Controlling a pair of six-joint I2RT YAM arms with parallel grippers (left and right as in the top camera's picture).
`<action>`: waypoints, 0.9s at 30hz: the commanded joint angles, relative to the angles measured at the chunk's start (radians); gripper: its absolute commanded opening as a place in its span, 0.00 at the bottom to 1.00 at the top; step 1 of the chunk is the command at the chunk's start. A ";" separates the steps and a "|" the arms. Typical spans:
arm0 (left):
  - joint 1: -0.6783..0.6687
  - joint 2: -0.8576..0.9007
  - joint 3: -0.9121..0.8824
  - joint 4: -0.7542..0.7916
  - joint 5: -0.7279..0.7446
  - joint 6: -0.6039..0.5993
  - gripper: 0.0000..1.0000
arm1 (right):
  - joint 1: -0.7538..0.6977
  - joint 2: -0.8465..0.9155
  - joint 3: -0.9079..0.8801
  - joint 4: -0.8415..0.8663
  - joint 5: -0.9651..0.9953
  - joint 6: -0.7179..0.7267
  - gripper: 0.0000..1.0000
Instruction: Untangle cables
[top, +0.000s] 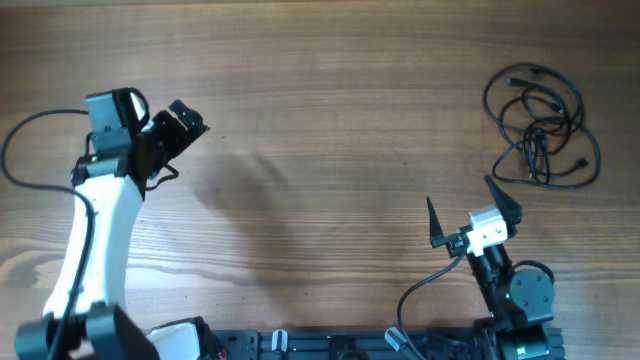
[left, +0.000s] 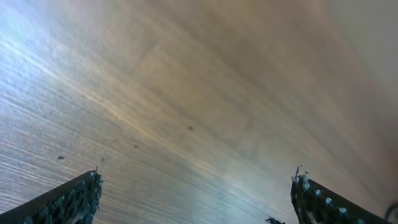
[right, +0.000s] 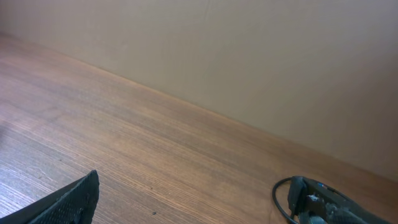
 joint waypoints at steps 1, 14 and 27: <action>-0.005 -0.102 -0.005 0.003 -0.009 -0.005 1.00 | -0.004 -0.012 -0.001 0.006 -0.016 0.013 1.00; -0.215 -0.192 -0.005 0.003 -0.074 -0.002 1.00 | -0.004 -0.012 -0.001 0.006 -0.016 0.013 1.00; -0.480 -0.188 -0.238 0.138 -0.177 -0.045 1.00 | -0.004 -0.012 -0.001 0.006 -0.016 0.013 1.00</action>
